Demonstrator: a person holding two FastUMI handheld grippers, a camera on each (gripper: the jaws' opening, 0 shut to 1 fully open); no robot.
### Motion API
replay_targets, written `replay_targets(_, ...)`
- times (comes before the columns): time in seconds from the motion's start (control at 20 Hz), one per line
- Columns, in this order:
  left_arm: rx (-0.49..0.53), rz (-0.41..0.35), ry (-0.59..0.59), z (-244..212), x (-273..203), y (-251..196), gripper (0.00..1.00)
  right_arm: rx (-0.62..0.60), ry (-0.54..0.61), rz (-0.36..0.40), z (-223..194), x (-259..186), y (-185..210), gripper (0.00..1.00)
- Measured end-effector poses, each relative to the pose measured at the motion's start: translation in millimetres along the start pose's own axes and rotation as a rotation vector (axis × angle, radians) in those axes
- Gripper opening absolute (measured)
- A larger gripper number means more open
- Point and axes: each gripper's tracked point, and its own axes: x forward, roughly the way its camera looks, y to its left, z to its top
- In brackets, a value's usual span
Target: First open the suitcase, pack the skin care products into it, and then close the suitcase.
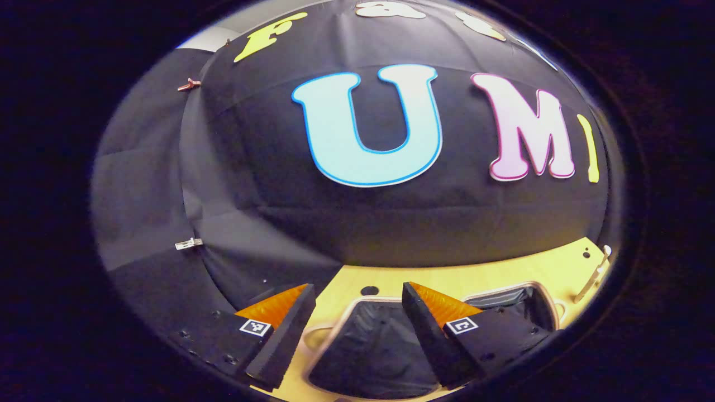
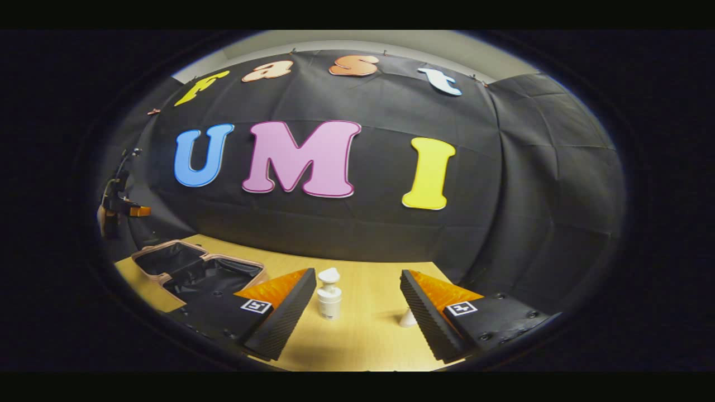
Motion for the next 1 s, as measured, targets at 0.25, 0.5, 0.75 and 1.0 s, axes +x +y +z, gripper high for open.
replay_targets(0.25,-0.094,-0.230,0.008,-41.4,-42.8,-176.2,0.98,-0.003,0.005,-0.058,-19.3,7.0,-33.3,0.97)
replay_targets(0.5,-0.111,-0.511,0.110,-114.4,-76.8,-345.8,0.98,0.028,0.065,-0.077,-51.7,13.1,-52.6,0.97)
replay_targets(0.75,0.078,-0.724,0.115,-150.4,-84.9,-472.1,0.97,0.025,0.085,-0.121,-81.8,14.3,-80.0,0.97)
replay_targets(1.0,0.112,-0.781,0.139,-151.7,-57.2,-525.8,0.96,0.073,0.119,-0.146,-110.3,18.0,-91.8,0.97)
